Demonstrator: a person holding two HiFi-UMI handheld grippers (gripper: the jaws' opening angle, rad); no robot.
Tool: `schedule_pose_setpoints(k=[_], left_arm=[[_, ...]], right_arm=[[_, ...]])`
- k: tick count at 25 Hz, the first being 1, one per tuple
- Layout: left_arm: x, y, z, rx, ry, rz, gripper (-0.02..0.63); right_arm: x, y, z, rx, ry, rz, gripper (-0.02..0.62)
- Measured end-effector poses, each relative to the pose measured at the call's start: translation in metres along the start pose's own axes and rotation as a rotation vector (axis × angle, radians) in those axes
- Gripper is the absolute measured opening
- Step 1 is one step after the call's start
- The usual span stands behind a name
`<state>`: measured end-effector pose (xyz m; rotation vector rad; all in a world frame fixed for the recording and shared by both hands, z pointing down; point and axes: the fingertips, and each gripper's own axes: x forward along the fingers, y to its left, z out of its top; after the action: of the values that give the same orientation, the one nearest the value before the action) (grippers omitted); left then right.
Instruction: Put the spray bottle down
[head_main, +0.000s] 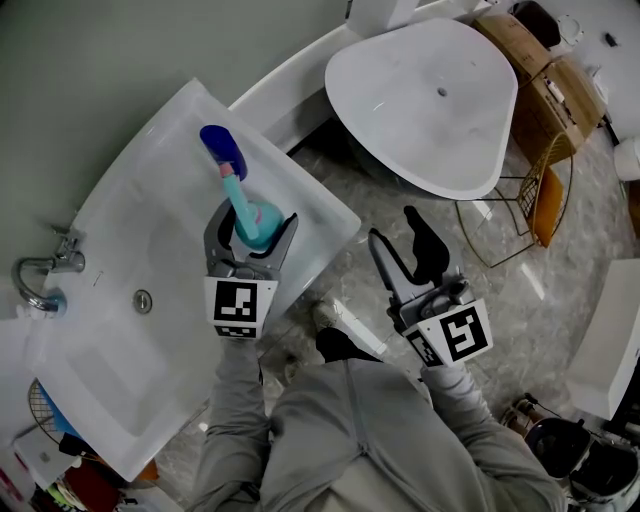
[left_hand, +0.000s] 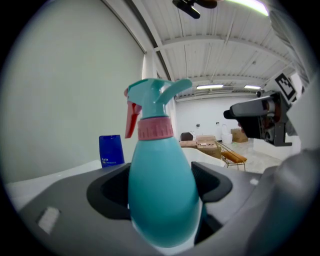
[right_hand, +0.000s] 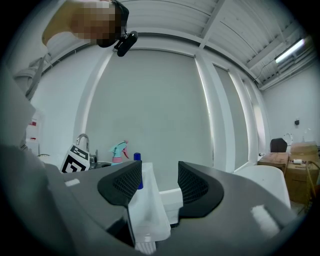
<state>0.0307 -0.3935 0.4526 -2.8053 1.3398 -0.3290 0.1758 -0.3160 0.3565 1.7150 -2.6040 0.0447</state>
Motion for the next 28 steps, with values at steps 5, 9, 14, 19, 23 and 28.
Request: schedule_pose_setpoints(k=[5,9,14,19,23,28], left_arm=[[0.015,-0.001,-0.006,0.0,0.015,-0.003,0.408],[0.019,-0.003,-0.011,0.003,0.024,-0.008,0.408],[0.026,-0.001,-0.018,0.006,0.036,-0.009,0.408],[0.031,-0.002,-0.024,0.001,0.047,-0.011,0.408],[0.032,-0.002,-0.027,-0.003,0.043,-0.021,0.408],[0.033,-0.002,-0.036,-0.005,0.054,-0.026,0.408]], right_arm=[[0.004,-0.012,-0.004,0.003,0.01,-0.012,0.225],[0.003,-0.015,-0.005,0.004,0.011,-0.018,0.225],[0.005,-0.019,-0.007,0.003,0.017,-0.023,0.225],[0.007,-0.024,-0.009,0.002,0.025,-0.032,0.225],[0.009,-0.024,-0.009,0.001,0.026,-0.035,0.225],[0.011,-0.025,-0.011,0.0,0.029,-0.039,0.225]])
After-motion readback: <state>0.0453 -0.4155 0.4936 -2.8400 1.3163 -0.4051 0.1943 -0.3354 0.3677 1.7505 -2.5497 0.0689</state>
